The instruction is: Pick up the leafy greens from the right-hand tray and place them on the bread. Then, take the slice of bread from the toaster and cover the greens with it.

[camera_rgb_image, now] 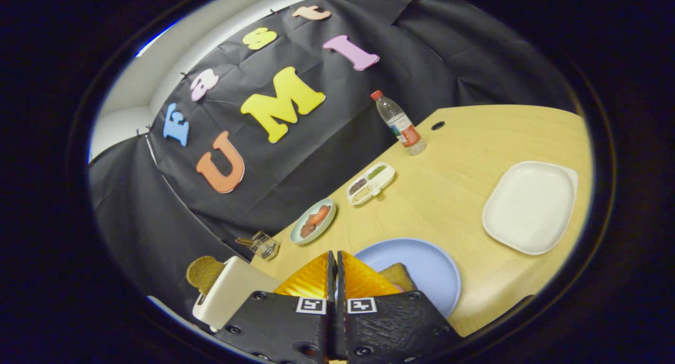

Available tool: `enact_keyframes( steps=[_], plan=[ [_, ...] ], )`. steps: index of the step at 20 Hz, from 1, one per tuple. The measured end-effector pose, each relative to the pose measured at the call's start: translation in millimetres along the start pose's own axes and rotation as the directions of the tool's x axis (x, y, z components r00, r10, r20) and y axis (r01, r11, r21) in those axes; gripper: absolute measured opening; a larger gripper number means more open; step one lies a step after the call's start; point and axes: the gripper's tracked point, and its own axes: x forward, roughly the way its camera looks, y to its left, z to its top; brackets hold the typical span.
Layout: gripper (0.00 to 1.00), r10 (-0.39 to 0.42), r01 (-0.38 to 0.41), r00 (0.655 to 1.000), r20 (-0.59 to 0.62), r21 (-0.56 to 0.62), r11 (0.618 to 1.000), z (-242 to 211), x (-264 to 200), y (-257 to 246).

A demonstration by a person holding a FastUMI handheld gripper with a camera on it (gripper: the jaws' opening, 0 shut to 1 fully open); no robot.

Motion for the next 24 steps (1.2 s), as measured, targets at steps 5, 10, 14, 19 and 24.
enact_keyframes(
  steps=[5, 10, 14, 19, 24],
  plan=[
    [0.07, -0.072, 0.071, 0.997, 0.003, -0.12, 0.99, -1.1, 3.2, -29.7],
    [0.51, -0.104, 0.107, 0.994, 0.024, -0.239, 0.965, -0.7, -3.6, -32.8],
    [0.78, -0.098, 0.135, 0.987, 0.124, -0.341, 0.93, 26.3, -22.2, -11.6],
    [0.95, -0.017, 0.137, 0.965, 0.263, -0.444, 0.885, 61.3, -61.7, 47.3],
    [0.95, 0.071, 0.08, 0.958, 0.278, -0.498, 0.863, 65.4, -86.8, 118.0]
  ],
)
